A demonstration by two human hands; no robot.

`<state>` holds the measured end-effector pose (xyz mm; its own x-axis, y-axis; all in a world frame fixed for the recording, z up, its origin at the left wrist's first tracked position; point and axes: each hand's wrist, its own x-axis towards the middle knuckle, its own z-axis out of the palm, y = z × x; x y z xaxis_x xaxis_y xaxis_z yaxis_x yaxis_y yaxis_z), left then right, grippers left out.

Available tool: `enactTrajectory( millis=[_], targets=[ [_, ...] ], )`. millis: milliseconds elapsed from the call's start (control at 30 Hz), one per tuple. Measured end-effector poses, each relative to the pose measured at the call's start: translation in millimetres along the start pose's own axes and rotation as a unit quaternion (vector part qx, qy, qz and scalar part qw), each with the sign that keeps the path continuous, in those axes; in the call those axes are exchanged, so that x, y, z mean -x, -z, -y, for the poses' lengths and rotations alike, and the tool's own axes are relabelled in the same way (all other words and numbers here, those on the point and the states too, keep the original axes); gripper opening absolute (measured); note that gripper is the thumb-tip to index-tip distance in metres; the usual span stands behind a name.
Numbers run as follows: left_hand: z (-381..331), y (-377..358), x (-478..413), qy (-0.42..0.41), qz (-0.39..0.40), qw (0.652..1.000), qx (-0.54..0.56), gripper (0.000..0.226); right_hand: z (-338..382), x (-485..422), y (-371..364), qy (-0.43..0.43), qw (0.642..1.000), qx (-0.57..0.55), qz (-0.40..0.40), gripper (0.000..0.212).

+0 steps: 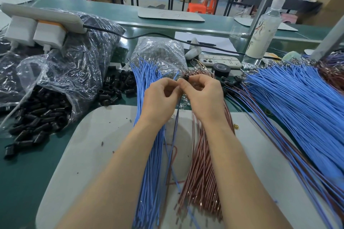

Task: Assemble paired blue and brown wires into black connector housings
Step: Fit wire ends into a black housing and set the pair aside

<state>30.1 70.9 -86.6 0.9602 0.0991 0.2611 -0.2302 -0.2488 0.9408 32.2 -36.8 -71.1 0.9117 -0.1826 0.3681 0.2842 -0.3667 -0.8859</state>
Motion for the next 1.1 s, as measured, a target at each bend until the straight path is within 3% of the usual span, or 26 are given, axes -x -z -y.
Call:
enactTrajectory(
  millis=[467,767,1100],
  targets=[
    [2.1,-0.1,-0.2,-0.012,0.008,1.0,-0.026,0.01,2.0,-1.4,2.5,-0.006,1.0,-0.006,0.013,0.009],
    [1.4,-1.5,1.6,-0.025,0.003,0.998,-0.062,0.012,-2.2,-3.2,3.2,-0.01,0.999,0.001,0.043,0.014],
    [0.2,-0.5,2.1,0.003,0.005,0.997,-0.076,0.012,-1.7,-0.6,2.2,0.004,1.0,0.0,0.01,0.024]
  ],
)
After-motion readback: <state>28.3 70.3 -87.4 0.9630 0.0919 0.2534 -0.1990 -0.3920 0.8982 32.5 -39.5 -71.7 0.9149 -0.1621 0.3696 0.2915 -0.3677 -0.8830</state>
